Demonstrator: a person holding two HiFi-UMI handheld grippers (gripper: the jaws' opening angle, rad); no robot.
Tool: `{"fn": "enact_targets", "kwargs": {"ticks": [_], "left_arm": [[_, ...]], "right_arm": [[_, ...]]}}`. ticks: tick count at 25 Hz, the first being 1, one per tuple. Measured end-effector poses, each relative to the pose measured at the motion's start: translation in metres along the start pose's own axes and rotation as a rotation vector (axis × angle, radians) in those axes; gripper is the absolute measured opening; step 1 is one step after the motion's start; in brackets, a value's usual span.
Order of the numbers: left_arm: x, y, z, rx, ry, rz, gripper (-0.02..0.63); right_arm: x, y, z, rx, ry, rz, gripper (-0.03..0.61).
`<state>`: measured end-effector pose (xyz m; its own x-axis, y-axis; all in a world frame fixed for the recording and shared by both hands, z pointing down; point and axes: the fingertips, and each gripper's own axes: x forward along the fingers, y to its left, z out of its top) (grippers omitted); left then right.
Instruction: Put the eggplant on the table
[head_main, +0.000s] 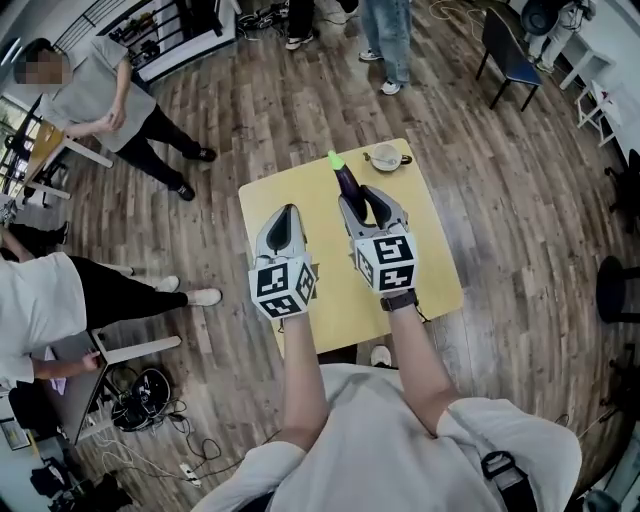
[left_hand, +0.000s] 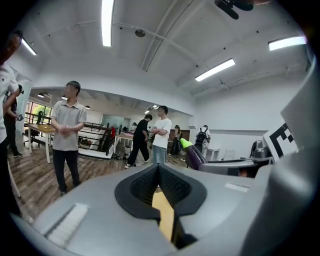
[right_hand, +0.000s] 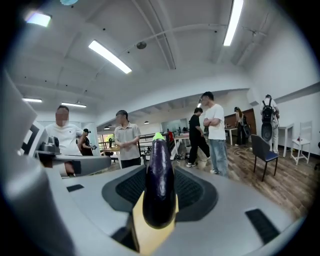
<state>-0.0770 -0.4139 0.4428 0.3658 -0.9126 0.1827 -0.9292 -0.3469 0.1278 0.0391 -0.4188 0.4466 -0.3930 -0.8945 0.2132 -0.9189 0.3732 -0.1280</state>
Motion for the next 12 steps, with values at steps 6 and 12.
{"fn": "enact_targets", "kwargs": {"ticks": [6, 12], "left_arm": [[0.024, 0.016, -0.044, -0.048, 0.078, -0.016, 0.009], [0.042, 0.032, -0.085, -0.107, 0.141, -0.032, 0.009]], "right_arm": [[0.029, -0.008, -0.045, 0.019, 0.102, -0.020, 0.175], [0.054, -0.007, -0.092, 0.039, 0.205, -0.020, 0.175]]}}
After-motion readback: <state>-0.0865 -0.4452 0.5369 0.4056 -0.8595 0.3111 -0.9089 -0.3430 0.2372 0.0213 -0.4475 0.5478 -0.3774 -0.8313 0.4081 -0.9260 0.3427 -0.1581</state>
